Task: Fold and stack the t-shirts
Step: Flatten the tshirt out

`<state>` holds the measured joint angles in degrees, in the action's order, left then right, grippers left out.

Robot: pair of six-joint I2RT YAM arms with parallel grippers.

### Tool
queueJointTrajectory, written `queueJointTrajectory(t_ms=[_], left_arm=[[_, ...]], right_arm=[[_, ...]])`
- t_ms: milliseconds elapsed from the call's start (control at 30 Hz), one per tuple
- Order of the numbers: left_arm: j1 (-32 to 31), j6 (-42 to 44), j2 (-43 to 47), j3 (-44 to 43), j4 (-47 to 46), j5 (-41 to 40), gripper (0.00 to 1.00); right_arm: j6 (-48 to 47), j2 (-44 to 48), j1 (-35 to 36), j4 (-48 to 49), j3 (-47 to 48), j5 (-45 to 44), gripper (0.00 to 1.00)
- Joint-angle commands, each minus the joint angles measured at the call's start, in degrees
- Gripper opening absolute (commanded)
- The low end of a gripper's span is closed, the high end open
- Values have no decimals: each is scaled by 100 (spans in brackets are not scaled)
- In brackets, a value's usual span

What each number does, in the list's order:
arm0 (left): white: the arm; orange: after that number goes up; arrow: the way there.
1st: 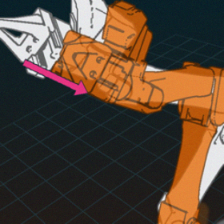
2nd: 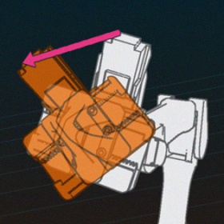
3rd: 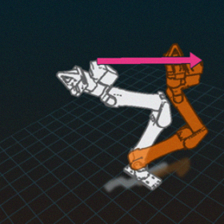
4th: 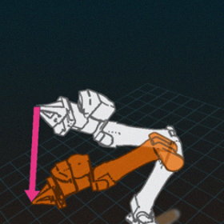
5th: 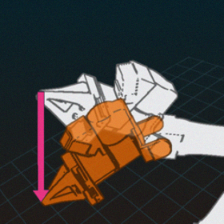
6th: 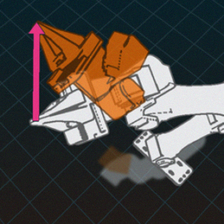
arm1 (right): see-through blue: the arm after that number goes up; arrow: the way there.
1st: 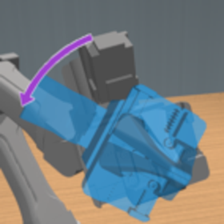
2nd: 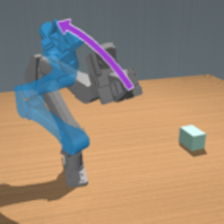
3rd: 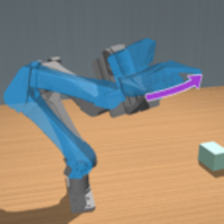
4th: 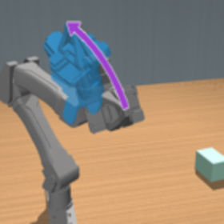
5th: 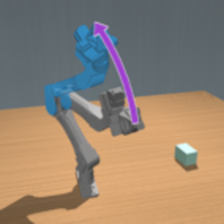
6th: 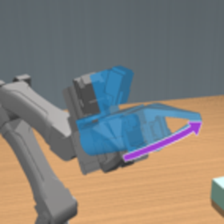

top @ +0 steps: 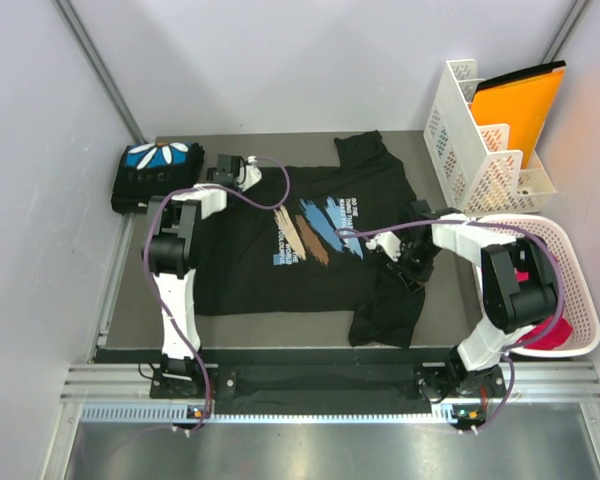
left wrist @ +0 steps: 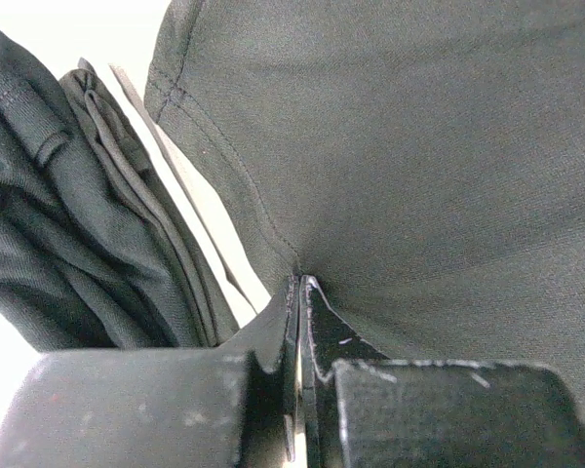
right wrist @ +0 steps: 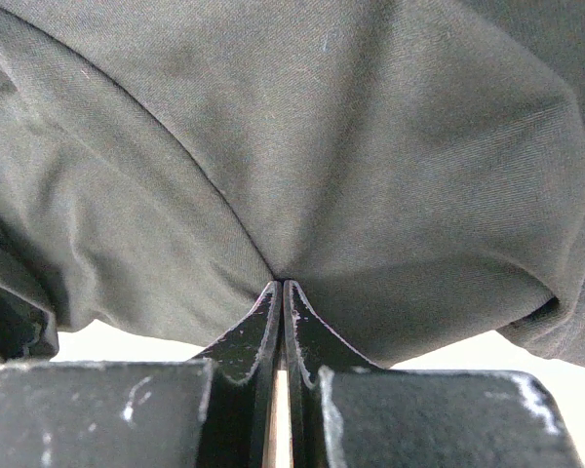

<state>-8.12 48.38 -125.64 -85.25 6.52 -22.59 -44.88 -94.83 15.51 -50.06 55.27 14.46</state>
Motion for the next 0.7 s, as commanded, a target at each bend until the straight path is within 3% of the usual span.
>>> queueJointTrajectory(t_ms=[0, 667], left_arm=[[65, 75, -109, -176, -134, 9, 0], [100, 128, -101, -229, -152, 114, 0]], right_arm=[[6, -176, -48, -12, -103, -48, 0], [23, 140, -48, -329, -420, -180, 0]])
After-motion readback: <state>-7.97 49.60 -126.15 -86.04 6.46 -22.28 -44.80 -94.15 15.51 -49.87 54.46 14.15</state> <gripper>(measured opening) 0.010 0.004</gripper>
